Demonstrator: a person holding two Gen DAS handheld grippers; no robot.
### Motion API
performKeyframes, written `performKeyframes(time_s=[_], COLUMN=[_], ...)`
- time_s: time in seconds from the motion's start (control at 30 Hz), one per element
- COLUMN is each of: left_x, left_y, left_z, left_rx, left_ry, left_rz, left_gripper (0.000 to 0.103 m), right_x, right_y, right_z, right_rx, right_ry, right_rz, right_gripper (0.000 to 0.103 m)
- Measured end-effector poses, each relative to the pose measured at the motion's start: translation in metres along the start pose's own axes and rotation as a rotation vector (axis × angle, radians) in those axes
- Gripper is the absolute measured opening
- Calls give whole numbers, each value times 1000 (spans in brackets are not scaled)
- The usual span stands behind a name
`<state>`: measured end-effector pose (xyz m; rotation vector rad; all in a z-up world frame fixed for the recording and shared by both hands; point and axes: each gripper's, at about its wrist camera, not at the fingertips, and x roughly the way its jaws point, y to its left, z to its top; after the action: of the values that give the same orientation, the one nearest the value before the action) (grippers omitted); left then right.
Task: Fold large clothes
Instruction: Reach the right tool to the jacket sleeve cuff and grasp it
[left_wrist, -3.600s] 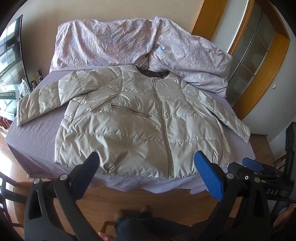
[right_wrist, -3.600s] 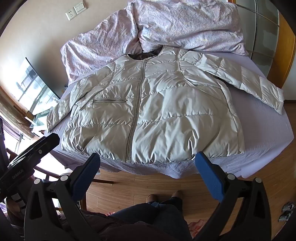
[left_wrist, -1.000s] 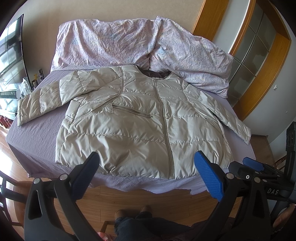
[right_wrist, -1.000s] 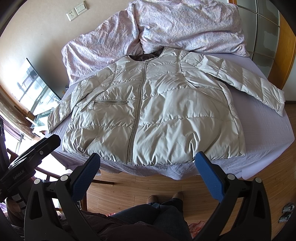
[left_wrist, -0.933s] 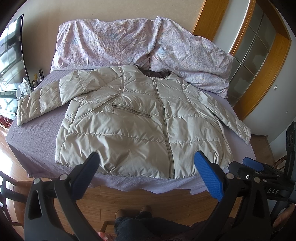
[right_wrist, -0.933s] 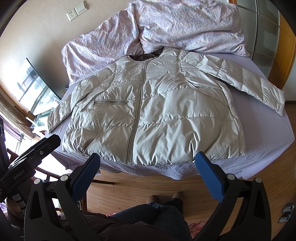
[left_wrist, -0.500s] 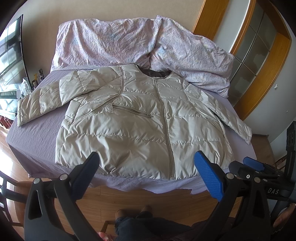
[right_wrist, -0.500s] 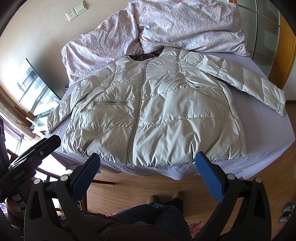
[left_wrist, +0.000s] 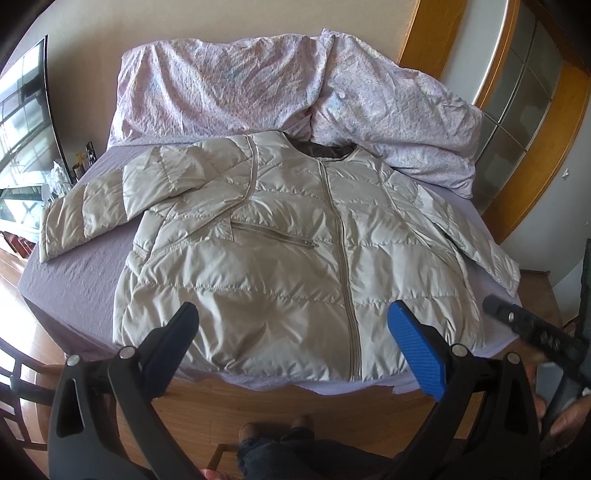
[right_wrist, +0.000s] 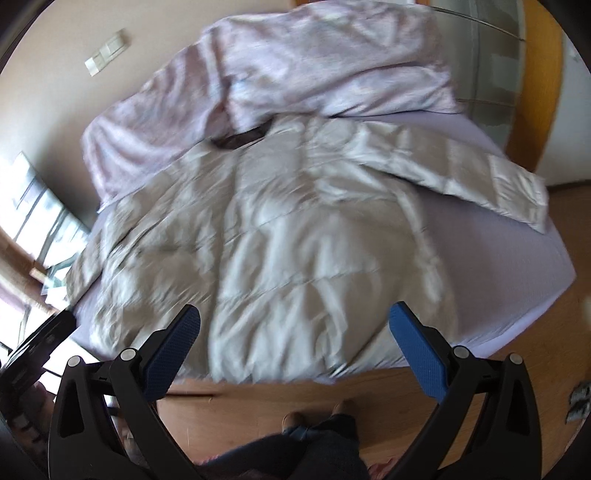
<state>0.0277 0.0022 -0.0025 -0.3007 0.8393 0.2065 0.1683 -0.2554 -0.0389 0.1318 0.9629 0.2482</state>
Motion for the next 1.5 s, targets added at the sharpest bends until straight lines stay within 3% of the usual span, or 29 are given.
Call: performKeyframes(time_s=[0.2, 0.3, 0.53, 0.7, 0.9, 1.1, 1.37, 1.47, 1.5], left_x=[15, 22, 41, 53, 61, 68, 70, 73, 74], left_y=[-9, -13, -20, -27, -37, -44, -39, -34, -32], left_z=[18, 27, 40, 46, 54, 57, 62, 65, 65], left_rx=[11, 11, -13, -25, -23, -38, -77, -85, -84], left_ry=[10, 15, 41, 62, 66, 82, 88, 89, 90], left_rz=[50, 74, 90, 92, 101, 104, 116, 113, 113], left_gripper=[101, 101, 101, 101, 101, 101, 101, 101, 101], right_x=[38, 51, 71, 86, 94, 118, 135, 135, 136], right_y=[-70, -112, -216, -293, -355, -382, -376, -375, -375], right_z=[34, 52, 97, 116, 118, 107, 111, 111, 113], right_rx=[160, 231, 350, 444, 589, 669, 536, 515, 514], right_ry=[43, 41, -4, 31, 57, 120, 132, 131, 130], right_rz=[-40, -103, -314, -451, -437, -368, -419, -422, -418], right_gripper=[102, 101, 96, 86, 76, 65, 58, 48, 40])
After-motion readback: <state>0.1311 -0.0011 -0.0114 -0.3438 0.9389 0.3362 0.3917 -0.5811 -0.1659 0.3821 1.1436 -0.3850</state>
